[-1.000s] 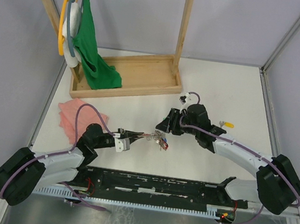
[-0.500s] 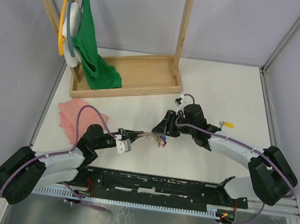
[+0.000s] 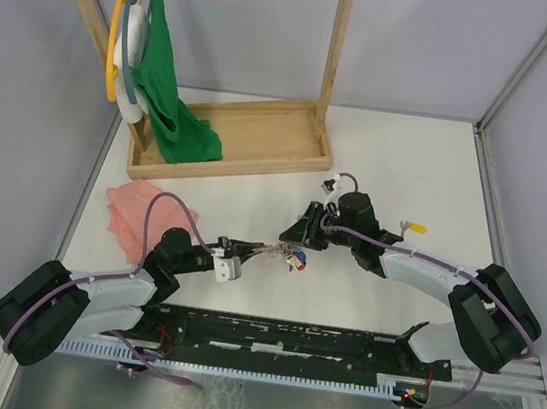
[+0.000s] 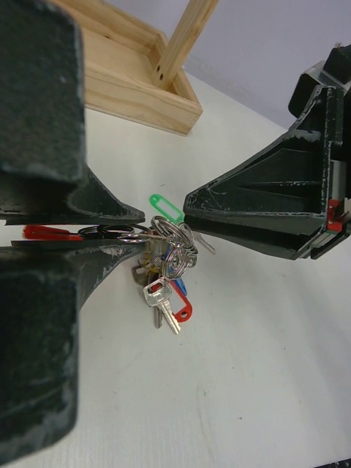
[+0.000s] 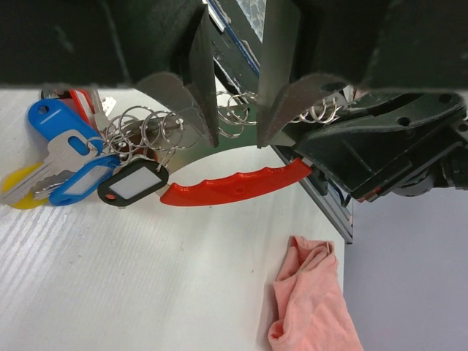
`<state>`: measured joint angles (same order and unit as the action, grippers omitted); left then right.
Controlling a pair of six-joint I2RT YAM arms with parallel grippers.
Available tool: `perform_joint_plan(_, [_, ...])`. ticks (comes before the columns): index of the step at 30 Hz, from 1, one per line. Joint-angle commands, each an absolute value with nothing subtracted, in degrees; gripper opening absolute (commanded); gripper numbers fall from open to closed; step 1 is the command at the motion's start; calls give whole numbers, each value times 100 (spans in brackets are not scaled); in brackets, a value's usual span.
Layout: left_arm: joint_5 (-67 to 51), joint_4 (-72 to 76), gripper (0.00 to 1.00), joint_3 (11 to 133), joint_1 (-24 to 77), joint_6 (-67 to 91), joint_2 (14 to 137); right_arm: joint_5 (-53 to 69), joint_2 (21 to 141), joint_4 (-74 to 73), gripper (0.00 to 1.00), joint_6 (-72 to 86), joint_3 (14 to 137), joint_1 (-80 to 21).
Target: Put the keys on the keyring
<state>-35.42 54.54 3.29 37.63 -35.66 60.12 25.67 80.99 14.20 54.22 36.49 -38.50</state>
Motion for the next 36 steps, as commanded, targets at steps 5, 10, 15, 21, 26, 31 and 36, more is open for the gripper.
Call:
perform_joint_plan(5, [-3305, 5801, 3, 282, 3771, -3804, 5768, 2899, 7580, 1858, 32, 5476, 3621, -3897])
perform_joint_plan(10, [-3320, 5805, 3, 269, 3772, -3763, 5721, 2875, 7539, 1637, 30, 5250, 3674, -3899])
perform_joint_plan(15, [-3340, 5819, 3, 239, 3771, -3708, 5631, 2582, 7406, 1058, 33, 4696, 3706, -3800])
perform_joint_plan(21, [-3221, 5945, 3, 187, 3770, -3595, 5555, 2577, 7343, 945, 34, 4254, 3496, -3666])
perform_joint_plan(26, [-2970, 6401, 3, 107, 3771, -3186, 5643, 2567, 7477, 1869, 34, 4292, 3049, -3668])
perform_joint_plan(31, [-2752, 6772, 3, 0, 3771, -2832, 5640, 2702, 7856, 3032, 34, 4416, 2748, -3667])
perform_joint_plan(36, [-2713, 6758, 3, -8, 3767, -2731, 5541, 2985, 8309, 4155, 34, 4524, 2561, -3666])
